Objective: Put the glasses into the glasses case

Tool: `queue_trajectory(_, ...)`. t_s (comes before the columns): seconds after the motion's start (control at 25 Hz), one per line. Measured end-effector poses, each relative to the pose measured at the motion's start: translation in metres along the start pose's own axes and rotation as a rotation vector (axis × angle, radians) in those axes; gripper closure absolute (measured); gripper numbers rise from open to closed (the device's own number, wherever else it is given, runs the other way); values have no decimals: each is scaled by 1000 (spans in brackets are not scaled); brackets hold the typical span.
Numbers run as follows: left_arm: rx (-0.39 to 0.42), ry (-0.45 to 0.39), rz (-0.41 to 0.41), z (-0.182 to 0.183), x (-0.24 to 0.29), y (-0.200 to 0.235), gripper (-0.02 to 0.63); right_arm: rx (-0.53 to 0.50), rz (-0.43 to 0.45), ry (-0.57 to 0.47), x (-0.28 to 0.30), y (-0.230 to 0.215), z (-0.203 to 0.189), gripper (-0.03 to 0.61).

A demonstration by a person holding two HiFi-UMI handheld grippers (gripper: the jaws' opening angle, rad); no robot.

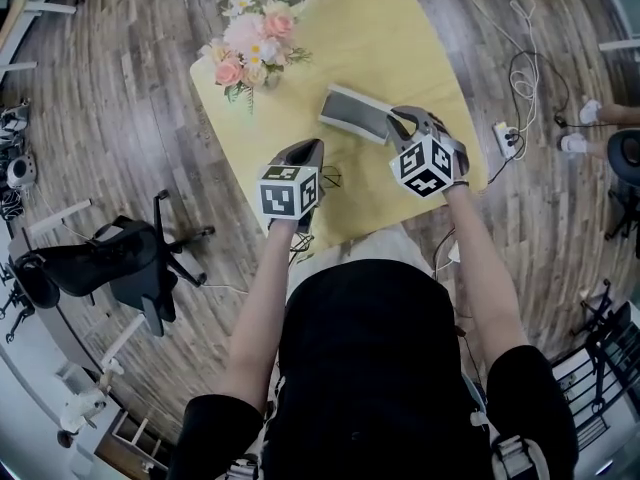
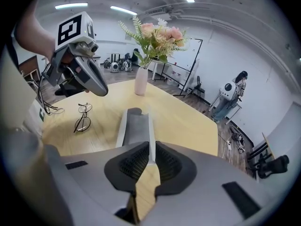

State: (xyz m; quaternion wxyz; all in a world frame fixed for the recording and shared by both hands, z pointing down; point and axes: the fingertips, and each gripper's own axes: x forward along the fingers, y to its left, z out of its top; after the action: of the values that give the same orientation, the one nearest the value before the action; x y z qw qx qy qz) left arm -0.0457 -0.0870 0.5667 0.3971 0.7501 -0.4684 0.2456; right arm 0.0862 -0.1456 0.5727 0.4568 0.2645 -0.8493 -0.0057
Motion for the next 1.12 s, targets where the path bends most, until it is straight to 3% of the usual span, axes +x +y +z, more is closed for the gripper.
queue_trajectory(0.44, -22, -25, 47, -14, -29, 9, 589, -23, 39, -59, -21, 21, 19, 522)
queue_trajectory(1.12, -138, -23, 111, -68, -62, 33, 589, -91, 340, -109, -1, 141, 57, 520)
